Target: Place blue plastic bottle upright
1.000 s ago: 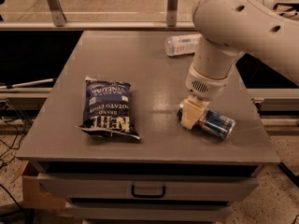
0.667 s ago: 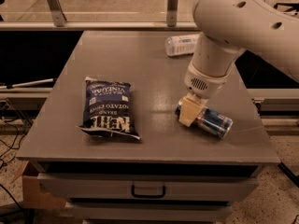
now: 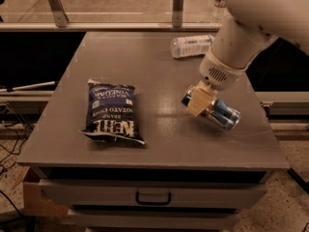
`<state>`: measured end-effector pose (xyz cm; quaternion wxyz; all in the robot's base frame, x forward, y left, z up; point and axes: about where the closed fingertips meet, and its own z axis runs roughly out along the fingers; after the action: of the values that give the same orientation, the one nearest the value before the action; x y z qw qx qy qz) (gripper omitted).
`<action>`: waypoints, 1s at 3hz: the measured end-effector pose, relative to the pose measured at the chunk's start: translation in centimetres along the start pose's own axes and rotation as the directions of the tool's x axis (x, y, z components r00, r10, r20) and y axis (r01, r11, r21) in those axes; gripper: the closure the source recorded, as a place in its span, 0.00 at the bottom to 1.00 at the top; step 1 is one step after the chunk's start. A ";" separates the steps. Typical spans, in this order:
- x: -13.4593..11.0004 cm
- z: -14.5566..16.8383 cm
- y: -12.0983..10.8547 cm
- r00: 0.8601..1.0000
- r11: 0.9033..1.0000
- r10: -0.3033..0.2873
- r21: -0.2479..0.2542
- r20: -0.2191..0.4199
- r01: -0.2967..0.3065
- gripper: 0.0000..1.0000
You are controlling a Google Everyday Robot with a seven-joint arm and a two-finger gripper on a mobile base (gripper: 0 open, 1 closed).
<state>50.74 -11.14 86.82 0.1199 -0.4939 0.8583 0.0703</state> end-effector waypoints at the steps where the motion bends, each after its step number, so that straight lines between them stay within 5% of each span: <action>1: -0.9 -1.1 -0.3 0.986 0.998 -0.067 -0.004 0.152 0.068 1.00; 3: -2.2 -3.4 -1.5 0.892 0.986 -0.159 0.027 0.424 0.163 1.00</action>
Offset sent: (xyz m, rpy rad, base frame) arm 0.0230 0.0005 0.0498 0.4299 -0.3140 0.1971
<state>52.68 -10.87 90.64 0.3068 -0.5368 0.7674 0.1698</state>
